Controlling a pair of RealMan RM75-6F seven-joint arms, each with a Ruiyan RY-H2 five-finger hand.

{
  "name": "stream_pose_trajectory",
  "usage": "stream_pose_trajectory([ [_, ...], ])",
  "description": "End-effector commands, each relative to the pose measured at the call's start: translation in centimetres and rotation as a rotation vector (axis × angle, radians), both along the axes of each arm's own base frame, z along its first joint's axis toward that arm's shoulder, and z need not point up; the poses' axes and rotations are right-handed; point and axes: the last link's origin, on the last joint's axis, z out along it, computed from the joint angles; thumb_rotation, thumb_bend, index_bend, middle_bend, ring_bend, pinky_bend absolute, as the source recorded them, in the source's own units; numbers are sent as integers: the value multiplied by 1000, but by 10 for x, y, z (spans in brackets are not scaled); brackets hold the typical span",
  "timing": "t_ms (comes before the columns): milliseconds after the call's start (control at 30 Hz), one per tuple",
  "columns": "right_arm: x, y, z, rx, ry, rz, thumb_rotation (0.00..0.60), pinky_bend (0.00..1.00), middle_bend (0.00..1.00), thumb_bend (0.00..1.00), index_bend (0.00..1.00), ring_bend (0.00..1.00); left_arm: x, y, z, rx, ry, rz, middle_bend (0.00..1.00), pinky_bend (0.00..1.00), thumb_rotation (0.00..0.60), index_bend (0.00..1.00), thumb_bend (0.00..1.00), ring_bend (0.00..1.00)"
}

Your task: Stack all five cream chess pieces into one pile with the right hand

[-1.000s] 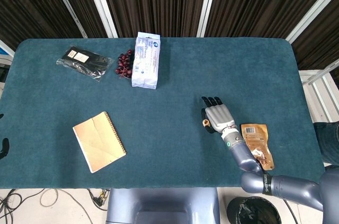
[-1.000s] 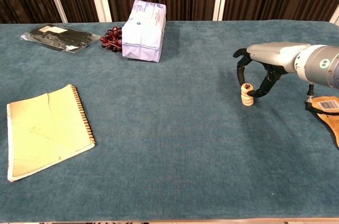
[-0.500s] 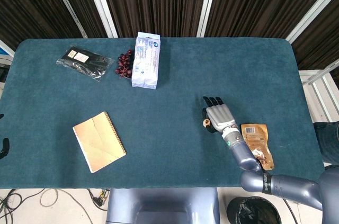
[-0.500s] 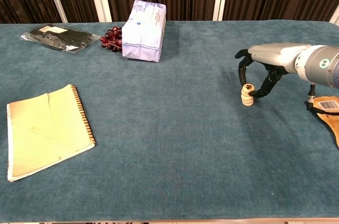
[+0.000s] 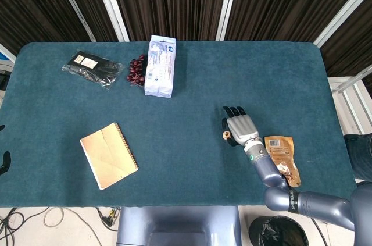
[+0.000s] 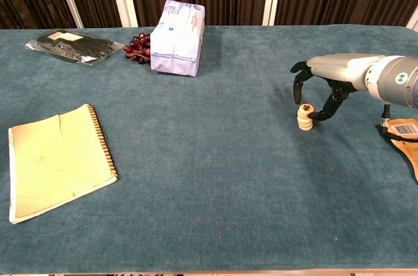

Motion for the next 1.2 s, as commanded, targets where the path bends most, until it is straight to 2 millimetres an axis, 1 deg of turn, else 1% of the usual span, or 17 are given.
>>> stream_pose_trajectory([
  [33, 0, 0, 0, -1, 2, 1, 600, 0, 0, 410, 413, 0, 0, 0, 0, 1, 0, -1, 0, 0, 600, 172, 486, 0],
  [400, 3, -1, 3, -6, 1, 5, 600, 0, 0, 411, 413, 0, 0, 0, 0, 1, 0, 5, 0, 0, 600, 172, 486, 0],
  [500, 5, -1, 8, -14, -1, 10, 600, 0, 0, 411, 413, 0, 0, 0, 1, 3, 0, 6, 0, 0, 600, 172, 486, 0],
  [633, 8, 0, 23, -37, -13, 17, 600, 0, 0, 410, 368, 0, 0, 0, 1, 4, 0, 6, 0, 0, 600, 172, 486, 0],
  [767, 11, 8, 52, -96, -34, 36, 600, 0, 0, 410, 331, 0, 0, 0, 1, 4, -1, 5, 0, 0, 600, 172, 486, 0],
  [867, 7, 25, 82, -162, -86, 29, 600, 0, 0, 410, 308, 0, 0, 0, 1, 2, -2, 5, 0, 0, 600, 172, 486, 0],
  [933, 3, 37, 95, -182, -137, 13, 600, 0, 0, 411, 296, 0, 0, 0, 1, 3, -1, 2, 0, 0, 600, 172, 486, 0],
  [1000, -6, 56, 113, -214, -184, 0, 600, 0, 0, 411, 292, 0, 1, -1, 0, 3, 0, -1, 0, 0, 600, 172, 486, 0],
  [1100, -27, 89, 134, -292, -181, 28, 600, 0, 0, 411, 291, 0, 2, -1, 0, 5, 2, -4, 0, 0, 600, 172, 486, 0],
  [1200, -48, 122, 143, -360, -202, 41, 600, 0, 0, 410, 270, 0, 3, -1, 0, 7, 4, -7, 0, 0, 600, 172, 486, 0],
])
